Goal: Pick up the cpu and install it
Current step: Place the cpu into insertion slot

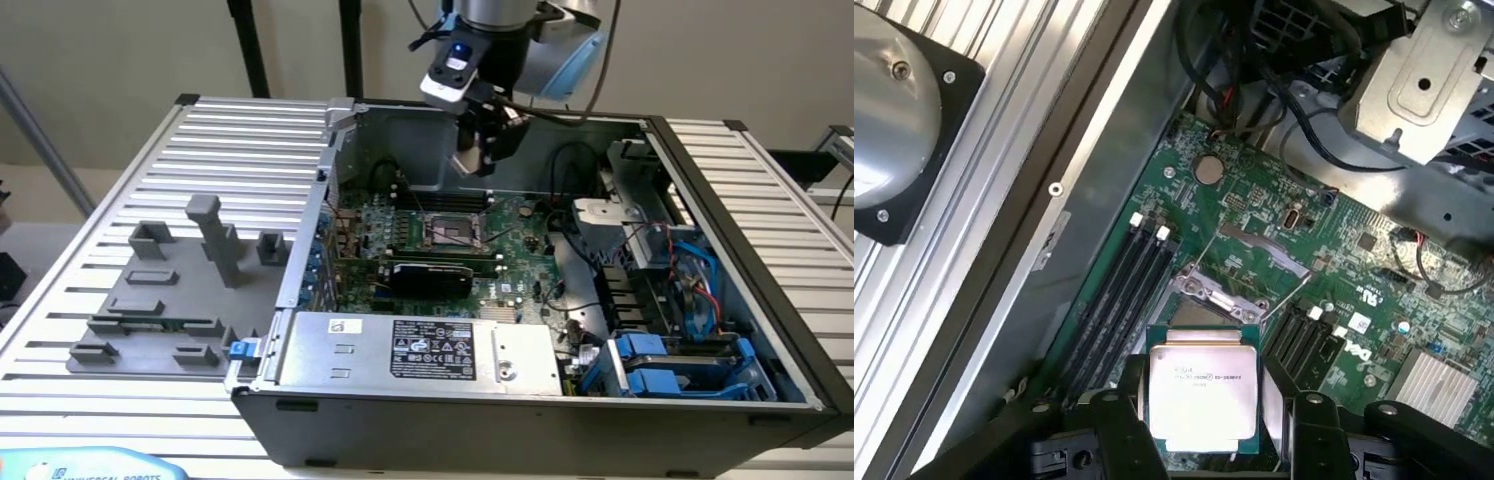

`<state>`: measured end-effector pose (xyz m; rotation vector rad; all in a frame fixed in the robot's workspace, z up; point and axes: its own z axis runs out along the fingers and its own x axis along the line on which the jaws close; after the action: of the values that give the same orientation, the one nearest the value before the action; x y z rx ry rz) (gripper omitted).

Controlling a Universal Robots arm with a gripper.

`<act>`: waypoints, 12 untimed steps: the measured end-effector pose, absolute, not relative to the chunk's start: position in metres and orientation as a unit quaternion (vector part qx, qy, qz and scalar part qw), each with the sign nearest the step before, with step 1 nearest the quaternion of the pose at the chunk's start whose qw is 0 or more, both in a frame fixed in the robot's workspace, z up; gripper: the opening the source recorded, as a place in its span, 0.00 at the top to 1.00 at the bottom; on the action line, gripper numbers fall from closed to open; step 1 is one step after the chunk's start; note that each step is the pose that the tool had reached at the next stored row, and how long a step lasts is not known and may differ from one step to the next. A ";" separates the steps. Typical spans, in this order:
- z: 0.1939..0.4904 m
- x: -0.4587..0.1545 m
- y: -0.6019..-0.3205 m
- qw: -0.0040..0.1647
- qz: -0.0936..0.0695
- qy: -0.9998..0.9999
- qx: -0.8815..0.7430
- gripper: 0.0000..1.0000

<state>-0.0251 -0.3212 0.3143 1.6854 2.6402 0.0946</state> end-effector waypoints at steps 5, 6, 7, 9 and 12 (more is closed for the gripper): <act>0.311 -0.025 -0.321 0.001 0.027 0.824 0.566 0.45; 0.311 -0.025 -0.321 0.000 0.027 0.820 0.572 0.45; 0.310 -0.025 -0.321 -0.001 0.026 0.816 0.578 0.45; 0.309 -0.025 -0.321 -0.002 0.025 0.807 0.590 0.45; 0.306 -0.025 -0.321 -0.002 0.024 0.794 0.607 0.45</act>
<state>-0.0251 -0.3212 0.3062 1.9095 2.4992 0.0766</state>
